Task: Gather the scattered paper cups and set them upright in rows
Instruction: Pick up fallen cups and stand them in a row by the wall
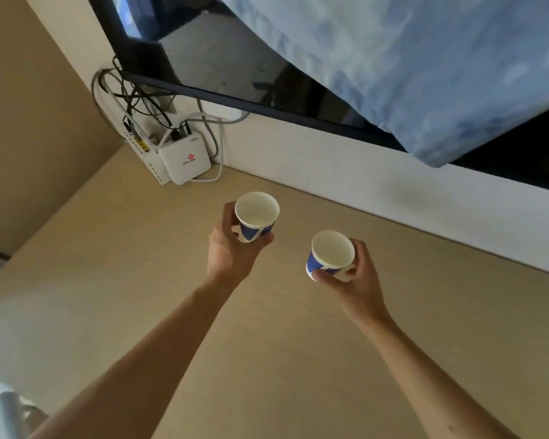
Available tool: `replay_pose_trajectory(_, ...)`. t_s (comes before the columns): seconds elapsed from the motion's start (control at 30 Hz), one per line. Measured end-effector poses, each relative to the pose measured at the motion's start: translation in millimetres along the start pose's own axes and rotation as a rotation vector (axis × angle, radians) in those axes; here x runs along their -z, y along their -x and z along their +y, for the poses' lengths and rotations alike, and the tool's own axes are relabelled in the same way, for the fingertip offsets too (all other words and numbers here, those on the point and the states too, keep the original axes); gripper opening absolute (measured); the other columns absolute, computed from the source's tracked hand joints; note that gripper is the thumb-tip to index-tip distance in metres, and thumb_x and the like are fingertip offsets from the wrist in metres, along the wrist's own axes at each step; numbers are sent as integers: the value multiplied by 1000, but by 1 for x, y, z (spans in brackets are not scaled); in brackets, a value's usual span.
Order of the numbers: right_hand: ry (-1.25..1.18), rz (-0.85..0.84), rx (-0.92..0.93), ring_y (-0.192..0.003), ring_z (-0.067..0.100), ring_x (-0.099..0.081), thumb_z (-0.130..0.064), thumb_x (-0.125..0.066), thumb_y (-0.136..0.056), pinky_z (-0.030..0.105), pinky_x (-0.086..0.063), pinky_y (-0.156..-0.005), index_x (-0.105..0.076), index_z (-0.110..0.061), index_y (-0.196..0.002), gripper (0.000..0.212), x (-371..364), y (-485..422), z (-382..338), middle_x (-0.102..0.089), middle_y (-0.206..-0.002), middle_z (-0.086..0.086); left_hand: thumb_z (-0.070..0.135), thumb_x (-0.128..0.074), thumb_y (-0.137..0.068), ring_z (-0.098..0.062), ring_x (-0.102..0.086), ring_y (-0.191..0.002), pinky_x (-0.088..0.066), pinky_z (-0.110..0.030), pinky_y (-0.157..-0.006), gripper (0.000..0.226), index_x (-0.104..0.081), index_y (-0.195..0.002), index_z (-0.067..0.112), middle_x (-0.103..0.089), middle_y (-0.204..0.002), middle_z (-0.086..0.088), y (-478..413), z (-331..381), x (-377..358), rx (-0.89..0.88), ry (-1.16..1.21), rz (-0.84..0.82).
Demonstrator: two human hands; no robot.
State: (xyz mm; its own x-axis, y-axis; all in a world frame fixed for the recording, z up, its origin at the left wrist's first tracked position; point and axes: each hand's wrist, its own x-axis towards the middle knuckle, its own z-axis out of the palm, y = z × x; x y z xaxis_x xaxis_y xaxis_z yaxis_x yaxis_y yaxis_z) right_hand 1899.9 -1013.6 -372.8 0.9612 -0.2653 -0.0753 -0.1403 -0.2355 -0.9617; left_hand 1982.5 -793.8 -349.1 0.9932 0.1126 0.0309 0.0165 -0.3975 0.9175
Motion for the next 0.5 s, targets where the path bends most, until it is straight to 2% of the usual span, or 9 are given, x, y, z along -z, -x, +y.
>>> replay_pose_trajectory(0.13,16,24,45,-89,9,-67,-32,-88,-66,18,-47,-74,-55,-40,-113,58,-31,-37,11,-68,-105,-17,25,-89,-66,0,-64,-99,-53,-24,-82,64,-58,-121,33,-68,-108,18,-38,-25,-12,-30,17,-27)
replay_pose_trajectory(0.23,17,57,63,-90,6,-64,-26,-87,-68,9,-46,-71,-55,-40,-110,55,-48,-62,24,-67,-101,-19,21,-89,-67,-11,-66,-103,-57,-32,-88,64,-59,-124,26,-69,-109,10,-62,-44,-25,-39,21,-31)
replay_pose_trajectory(0.37,3,93,87,-95,5,-63,-25,-87,-70,15,-47,-74,-55,-36,-112,54,-64,-89,36,-65,-102,-22,21,-88,-69,-9,-64,-100,-56,-27,-82,64,-58,-125,23,-68,-108,11,-85,-65,-45,-60,19,-16)
replay_pose_trajectory(0.5,-35,139,124,-99,4,-62,-26,-87,-72,22,-47,-80,-55,-35,-115,55,-70,-106,46,-64,-105,-25,24,-87,-70,-2,-63,-96,-49,-13,-74,62,-56,-124,24,-66,-105,15,-104,-82,-61,-86,11,0)
